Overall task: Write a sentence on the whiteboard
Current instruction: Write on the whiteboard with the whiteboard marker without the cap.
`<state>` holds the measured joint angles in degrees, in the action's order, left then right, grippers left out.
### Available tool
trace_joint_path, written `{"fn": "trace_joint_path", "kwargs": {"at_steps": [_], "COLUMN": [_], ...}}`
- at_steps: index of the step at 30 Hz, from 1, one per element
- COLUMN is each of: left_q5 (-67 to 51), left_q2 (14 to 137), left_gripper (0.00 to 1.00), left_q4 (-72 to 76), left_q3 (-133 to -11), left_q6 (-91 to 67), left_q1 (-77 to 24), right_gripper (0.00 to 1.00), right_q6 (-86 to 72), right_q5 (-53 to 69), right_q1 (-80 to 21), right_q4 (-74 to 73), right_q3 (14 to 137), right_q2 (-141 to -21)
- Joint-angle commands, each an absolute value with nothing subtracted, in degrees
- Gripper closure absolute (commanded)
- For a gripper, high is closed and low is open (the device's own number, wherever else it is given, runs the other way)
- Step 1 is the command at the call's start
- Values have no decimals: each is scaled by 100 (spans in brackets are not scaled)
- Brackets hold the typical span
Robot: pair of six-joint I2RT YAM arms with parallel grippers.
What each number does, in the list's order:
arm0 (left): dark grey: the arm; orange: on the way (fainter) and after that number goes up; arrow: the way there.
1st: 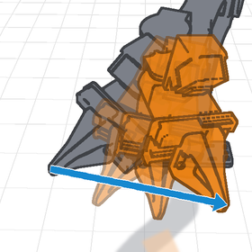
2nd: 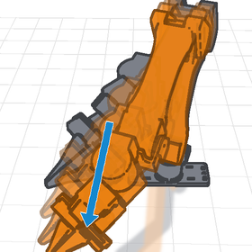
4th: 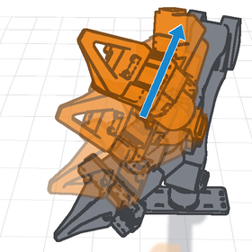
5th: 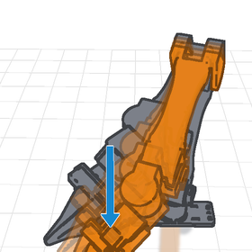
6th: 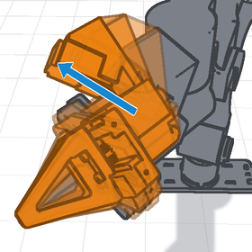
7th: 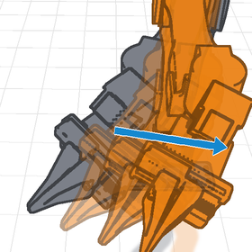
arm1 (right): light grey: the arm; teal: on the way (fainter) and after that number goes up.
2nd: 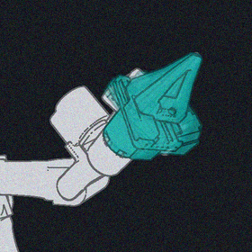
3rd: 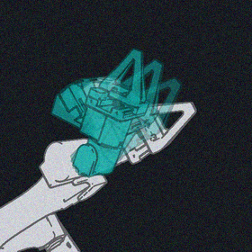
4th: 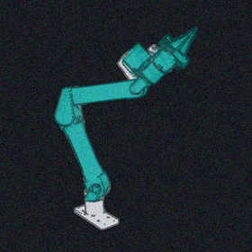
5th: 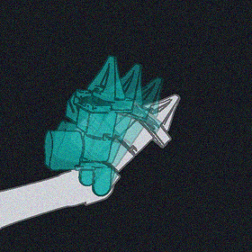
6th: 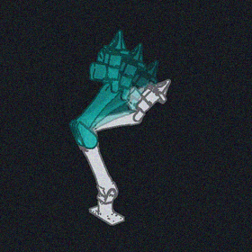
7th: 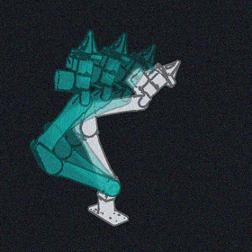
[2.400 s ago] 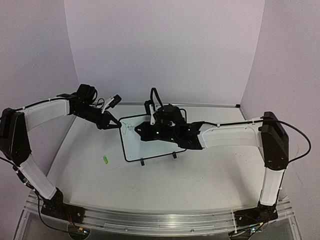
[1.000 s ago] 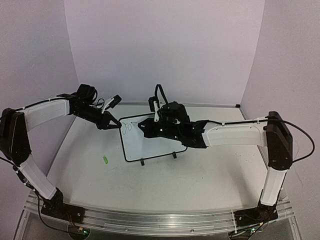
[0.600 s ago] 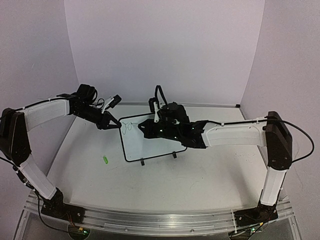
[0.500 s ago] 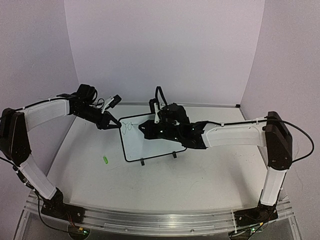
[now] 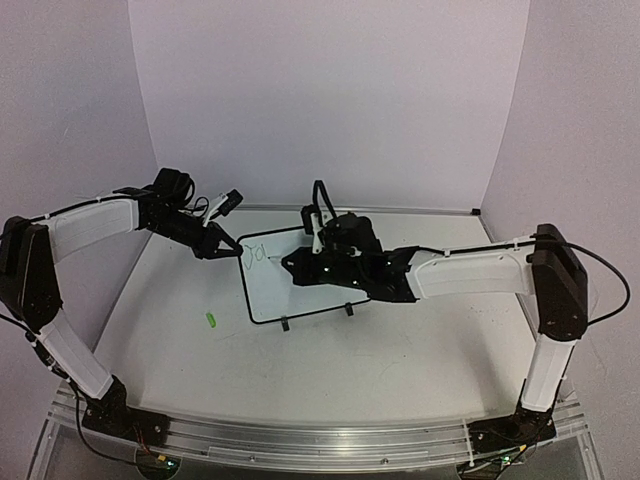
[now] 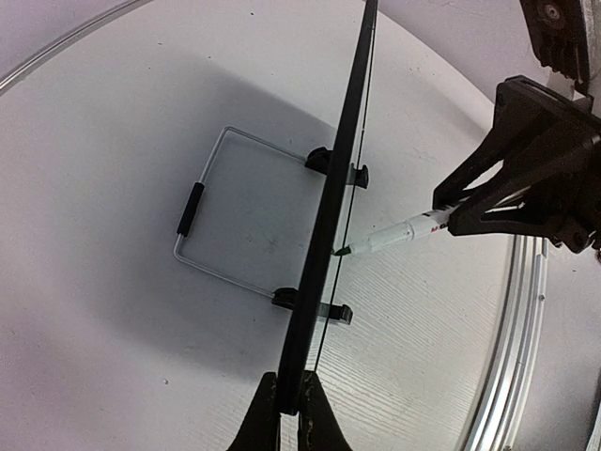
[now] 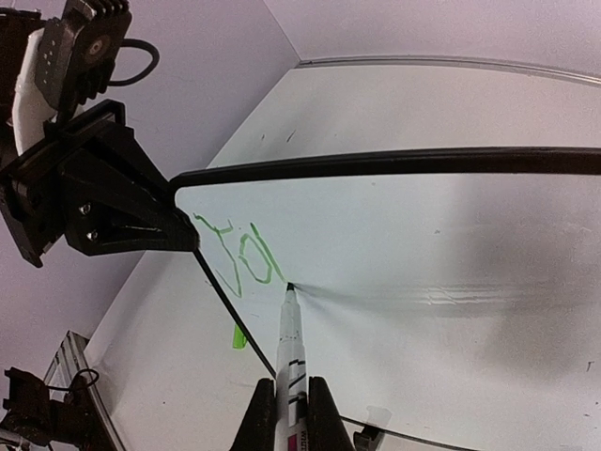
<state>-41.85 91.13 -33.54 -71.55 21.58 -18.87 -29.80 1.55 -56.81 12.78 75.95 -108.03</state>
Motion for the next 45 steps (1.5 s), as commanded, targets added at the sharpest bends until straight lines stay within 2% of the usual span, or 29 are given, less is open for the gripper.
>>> {"fn": "trace_joint_path", "kwargs": {"at_steps": [1, 22, 45], "left_q5": [-3553, -3542, -3542], "left_q2": [8965, 8990, 9003], "left_gripper": [100, 100, 100], "left_q4": [-3272, -3270, -3270], "left_q3": [-7181, -7181, -7181], "left_q6": [2400, 2406, 2408], "left_q1": [-1841, -1838, -1837], "right_gripper": [100, 100, 100], "right_q6": [-2874, -2961, -3202], "right_q5": [215, 131, 482], "right_q1": [-5609, -5497, -5483], "right_q4": [1576, 1386, 1266], "right_q3": [7471, 7949, 7629], "right_q2": [-10296, -10727, -11005]}}
